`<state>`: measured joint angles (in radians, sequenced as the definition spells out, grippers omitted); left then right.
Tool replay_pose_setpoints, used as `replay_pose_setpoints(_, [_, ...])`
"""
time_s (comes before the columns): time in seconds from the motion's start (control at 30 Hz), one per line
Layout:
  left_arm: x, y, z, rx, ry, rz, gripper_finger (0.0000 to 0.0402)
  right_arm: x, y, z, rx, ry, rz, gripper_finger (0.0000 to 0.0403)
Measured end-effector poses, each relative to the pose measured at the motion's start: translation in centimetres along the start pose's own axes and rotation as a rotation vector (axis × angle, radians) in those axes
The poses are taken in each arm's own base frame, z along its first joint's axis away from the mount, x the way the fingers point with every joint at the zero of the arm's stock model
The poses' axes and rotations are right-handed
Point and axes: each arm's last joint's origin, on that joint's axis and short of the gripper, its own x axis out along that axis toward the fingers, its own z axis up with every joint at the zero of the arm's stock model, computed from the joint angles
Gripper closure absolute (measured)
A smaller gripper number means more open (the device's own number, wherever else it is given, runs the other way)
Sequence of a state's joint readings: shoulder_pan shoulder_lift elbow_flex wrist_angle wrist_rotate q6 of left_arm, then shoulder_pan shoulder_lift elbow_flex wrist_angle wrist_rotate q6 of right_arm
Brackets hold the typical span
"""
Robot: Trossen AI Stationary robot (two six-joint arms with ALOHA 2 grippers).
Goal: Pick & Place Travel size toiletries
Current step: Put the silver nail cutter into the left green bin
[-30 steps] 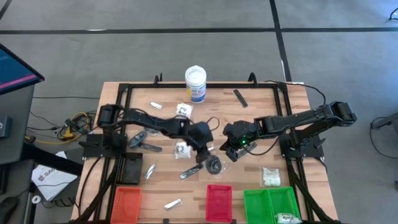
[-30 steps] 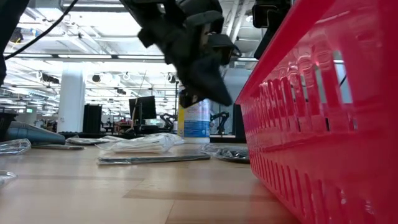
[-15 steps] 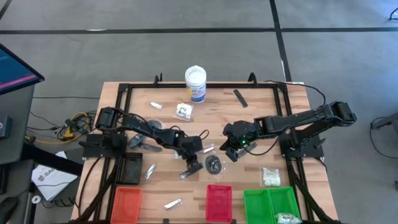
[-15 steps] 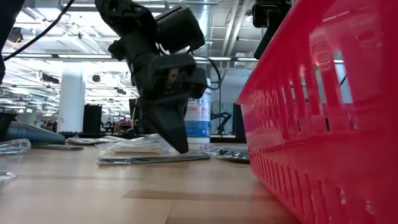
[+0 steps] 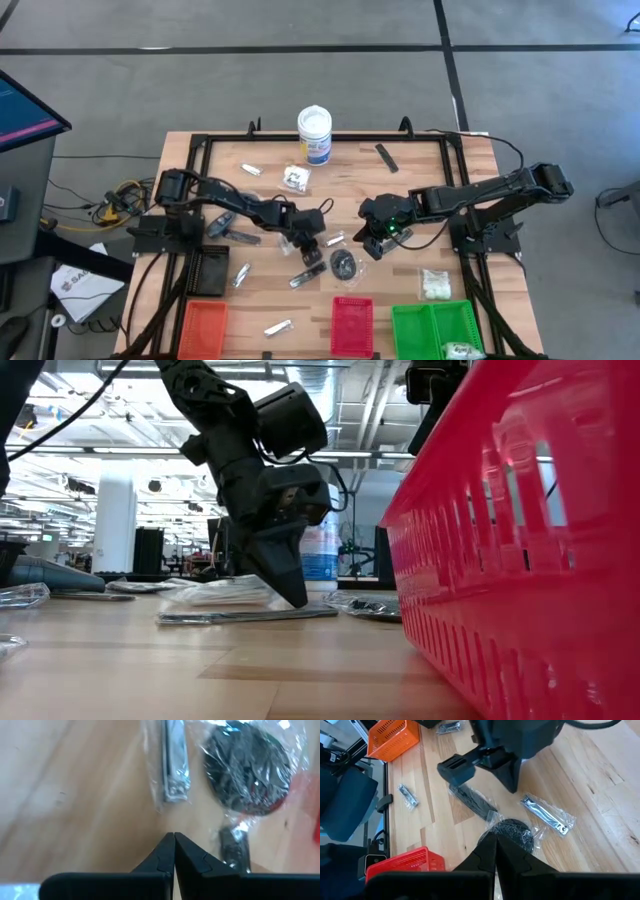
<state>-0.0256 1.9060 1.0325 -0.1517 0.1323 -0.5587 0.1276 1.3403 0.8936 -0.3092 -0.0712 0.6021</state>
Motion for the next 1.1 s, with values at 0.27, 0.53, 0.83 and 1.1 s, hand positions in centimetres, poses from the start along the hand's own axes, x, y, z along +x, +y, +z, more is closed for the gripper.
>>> replay_pose_setpoints(0.27, [-0.1,-0.5,1.1,0.014,-0.053,-0.156,0.0401,0.0,0.0,0.0,-0.003,0.000,0.000,0.0403])
replay_pose_setpoints(0.53, [-0.2,-0.4,1.4,0.009,-0.079,-0.156,0.0401,0.0,0.0,0.0,-0.027,0.000,-0.001,0.0403])
replay_pose_setpoints(0.83, [-0.5,1.4,2.4,-0.032,-0.102,-0.131,0.0401,0.0,0.0,0.0,-0.037,0.000,-0.001,0.0403])
replay_pose_setpoints(1.1, [-0.5,0.3,1.6,-0.034,-0.016,-0.206,0.0401,0.0,0.0,0.0,-0.036,0.001,-0.001,0.0403])
